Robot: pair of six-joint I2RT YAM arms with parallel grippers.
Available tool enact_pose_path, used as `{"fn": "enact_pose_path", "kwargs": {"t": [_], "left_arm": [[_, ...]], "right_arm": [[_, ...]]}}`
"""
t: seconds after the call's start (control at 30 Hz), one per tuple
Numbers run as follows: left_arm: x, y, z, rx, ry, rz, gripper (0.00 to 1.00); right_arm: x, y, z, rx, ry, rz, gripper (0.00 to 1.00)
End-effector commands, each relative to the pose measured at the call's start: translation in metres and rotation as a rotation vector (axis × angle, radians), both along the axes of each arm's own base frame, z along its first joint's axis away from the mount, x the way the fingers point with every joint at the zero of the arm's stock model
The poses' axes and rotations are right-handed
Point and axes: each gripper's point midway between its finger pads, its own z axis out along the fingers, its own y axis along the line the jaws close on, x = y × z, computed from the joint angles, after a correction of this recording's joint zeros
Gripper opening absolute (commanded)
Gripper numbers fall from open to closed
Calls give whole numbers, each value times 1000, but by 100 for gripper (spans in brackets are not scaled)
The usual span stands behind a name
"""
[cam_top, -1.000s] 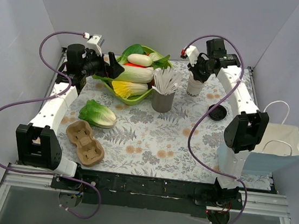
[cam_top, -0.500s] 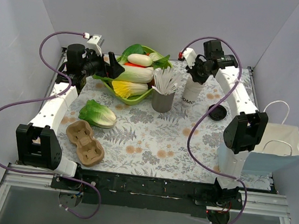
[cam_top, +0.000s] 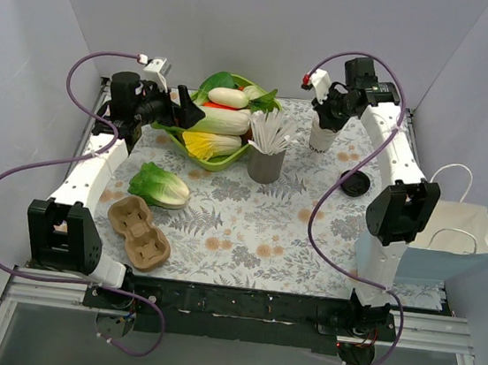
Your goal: Pack the takeout coffee
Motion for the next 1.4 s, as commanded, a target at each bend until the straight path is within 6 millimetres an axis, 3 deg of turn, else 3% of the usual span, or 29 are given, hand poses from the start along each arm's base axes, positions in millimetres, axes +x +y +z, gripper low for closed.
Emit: {"fn": "enact_pose_path", "kwargs": {"t": [0.0, 0.03, 0.07, 0.1, 0.13, 0.17, 0.2, 0.23, 0.3, 0.33, 0.4, 0.47, 0.63, 0.77, 0.8, 0.93, 1.03, 1.13, 1.27, 1.37], "left_arm": [[0, -2, 8, -12, -25, -16, 98], [0, -2, 8, -13, -23, -15, 98], [0, -2, 8, -15, -22, -14, 98], [0, -2, 8, -15, -24, -14, 98], [-1, -3, 8, -18, -24, -23, 98], [-1, -4, 8, -19, -22, -25, 98], [-2, -4, 8, -16, -26, -30, 98], [-5, -6, 9, -18, -29, -42, 98], [-9, -8, 9, -23, -29, -61, 98], [-12, -11, 9, -26, -31, -81, 98], [-17, -15, 11, -6, -57, -126, 98], [-25, -24, 14, 7, -83, -180, 98], [-29, -34, 15, 73, -138, -239, 98], [-35, -48, 8, 90, -138, -277, 98], [-35, -51, 7, 91, -134, -280, 98], [-41, -60, 4, 95, -128, -294, 98], [-47, -61, 4, 104, -126, -304, 98], [-55, -63, 2, 122, -131, -342, 98], [-61, -66, -1, 132, -131, -363, 98], [-62, -68, -2, 125, -123, -367, 98]], "right_arm": [[-8, 16, 12, -67, -43, -1, 1], [-7, 11, -3, -240, -107, 64, 1], [-19, 18, -8, -173, -66, 69, 1], [-36, 63, 34, 184, -8, 192, 1], [-32, 40, 38, 268, 62, 101, 1], [-27, 38, 29, 179, 40, 108, 1], [-25, 33, 16, -87, -44, 82, 1], [-24, 30, -11, -146, -44, 99, 1], [-34, 37, 6, 100, 28, 94, 1], [-29, 36, 10, 93, 14, 66, 1], [-22, 27, -4, -42, -8, 62, 1], [-16, 22, -3, -52, -34, 46, 1], [0, 13, 32, -108, -181, 43, 1], [-12, 10, 0, -137, -139, 77, 1], [-20, 7, -18, -154, -101, 78, 1], [-30, 4, -39, -180, -82, 82, 1], [-36, 6, -40, -167, -60, 82, 2], [-41, 8, -40, -153, -21, 78, 30], [-37, 12, -31, -133, -21, 78, 32], [-37, 15, -37, -126, 23, 73, 31]]}}
